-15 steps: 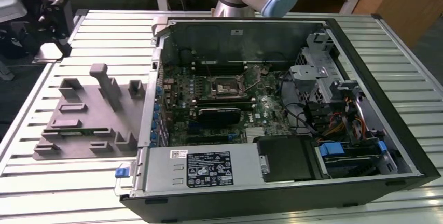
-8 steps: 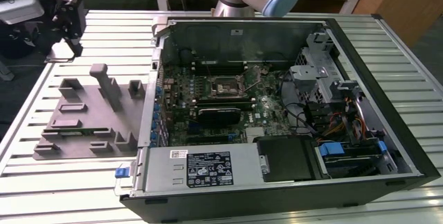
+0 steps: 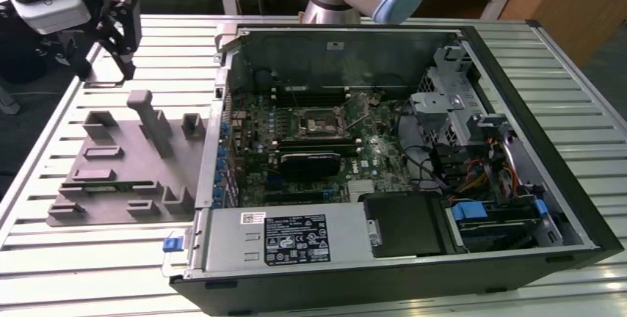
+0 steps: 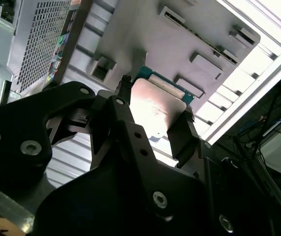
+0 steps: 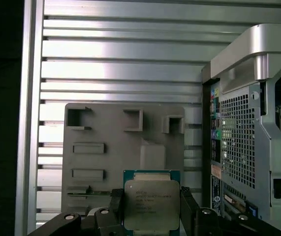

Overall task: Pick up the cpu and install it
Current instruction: 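Pick up the cpu and move it towards the insertion slot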

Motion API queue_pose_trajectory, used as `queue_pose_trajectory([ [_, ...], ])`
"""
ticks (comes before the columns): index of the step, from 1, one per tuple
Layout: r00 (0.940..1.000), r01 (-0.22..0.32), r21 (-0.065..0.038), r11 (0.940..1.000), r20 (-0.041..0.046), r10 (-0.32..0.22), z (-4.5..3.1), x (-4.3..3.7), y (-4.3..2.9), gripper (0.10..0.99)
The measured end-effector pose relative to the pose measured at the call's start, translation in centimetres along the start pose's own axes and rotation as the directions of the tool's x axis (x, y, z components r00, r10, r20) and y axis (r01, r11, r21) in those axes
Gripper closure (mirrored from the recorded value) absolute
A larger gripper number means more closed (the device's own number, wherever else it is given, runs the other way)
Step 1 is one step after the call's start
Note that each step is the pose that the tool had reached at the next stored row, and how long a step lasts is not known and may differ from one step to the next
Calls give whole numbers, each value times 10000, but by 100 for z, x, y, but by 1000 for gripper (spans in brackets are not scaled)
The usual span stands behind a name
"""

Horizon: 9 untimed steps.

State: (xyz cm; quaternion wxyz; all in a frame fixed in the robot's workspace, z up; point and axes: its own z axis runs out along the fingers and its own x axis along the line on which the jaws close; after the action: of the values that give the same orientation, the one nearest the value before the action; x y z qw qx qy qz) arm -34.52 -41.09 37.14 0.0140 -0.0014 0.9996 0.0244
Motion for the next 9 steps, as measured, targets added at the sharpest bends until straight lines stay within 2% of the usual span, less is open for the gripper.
queue_pose_trajectory([
  [9,10000,0,0,10000,0,0,9,-307,10,541],
])
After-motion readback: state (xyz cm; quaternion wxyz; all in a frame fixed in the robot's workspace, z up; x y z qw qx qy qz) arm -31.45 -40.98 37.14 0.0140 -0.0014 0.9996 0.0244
